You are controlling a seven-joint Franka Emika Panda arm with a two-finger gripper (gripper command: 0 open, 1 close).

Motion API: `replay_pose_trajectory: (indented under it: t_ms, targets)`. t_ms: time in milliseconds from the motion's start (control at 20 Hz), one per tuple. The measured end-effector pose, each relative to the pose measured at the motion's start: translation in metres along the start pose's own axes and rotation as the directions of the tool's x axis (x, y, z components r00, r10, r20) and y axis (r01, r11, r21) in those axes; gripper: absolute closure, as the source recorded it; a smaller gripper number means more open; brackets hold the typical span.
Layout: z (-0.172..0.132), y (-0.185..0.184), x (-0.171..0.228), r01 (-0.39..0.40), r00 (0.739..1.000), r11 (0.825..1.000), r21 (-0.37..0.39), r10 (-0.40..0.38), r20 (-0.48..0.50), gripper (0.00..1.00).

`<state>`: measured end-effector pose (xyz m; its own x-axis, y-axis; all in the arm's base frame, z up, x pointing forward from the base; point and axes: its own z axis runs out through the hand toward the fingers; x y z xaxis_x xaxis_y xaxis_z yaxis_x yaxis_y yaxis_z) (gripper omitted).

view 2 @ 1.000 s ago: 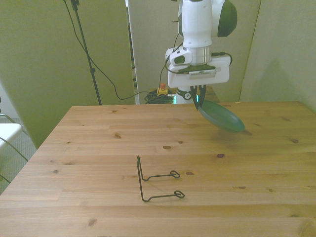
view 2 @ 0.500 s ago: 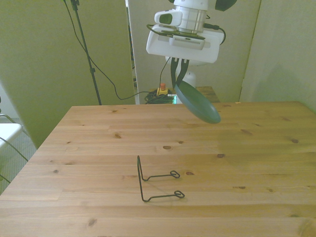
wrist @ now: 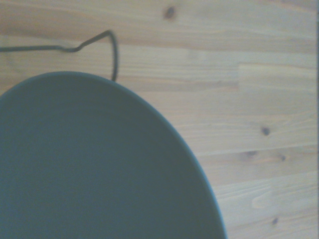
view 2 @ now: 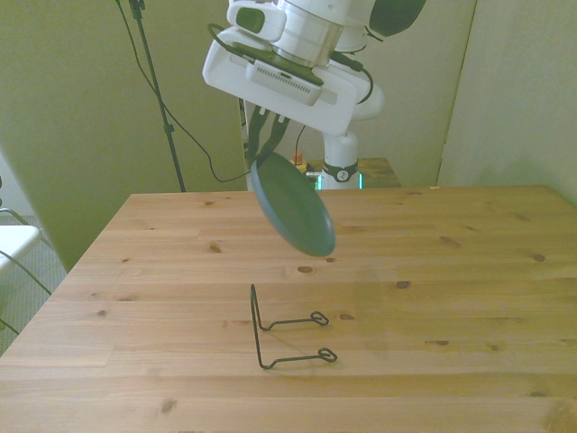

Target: Load the plate

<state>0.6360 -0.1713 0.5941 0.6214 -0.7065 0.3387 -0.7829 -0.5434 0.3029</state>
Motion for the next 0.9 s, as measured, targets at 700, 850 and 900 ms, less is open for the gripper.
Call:
replay_pose_trajectory:
  t_ms: [700,850,900]
  targets:
    - [0.004,-0.097,0.01,0.114,0.978,0.982,-0.149,-0.137,-0.156,1.0]
    - [0.007,-0.109,0.01,0.124,0.972,0.978,-0.167,-0.154,-0.178,1.0]
    - [0.009,-0.113,0.009,0.126,0.97,0.977,-0.173,-0.158,-0.184,1.0]
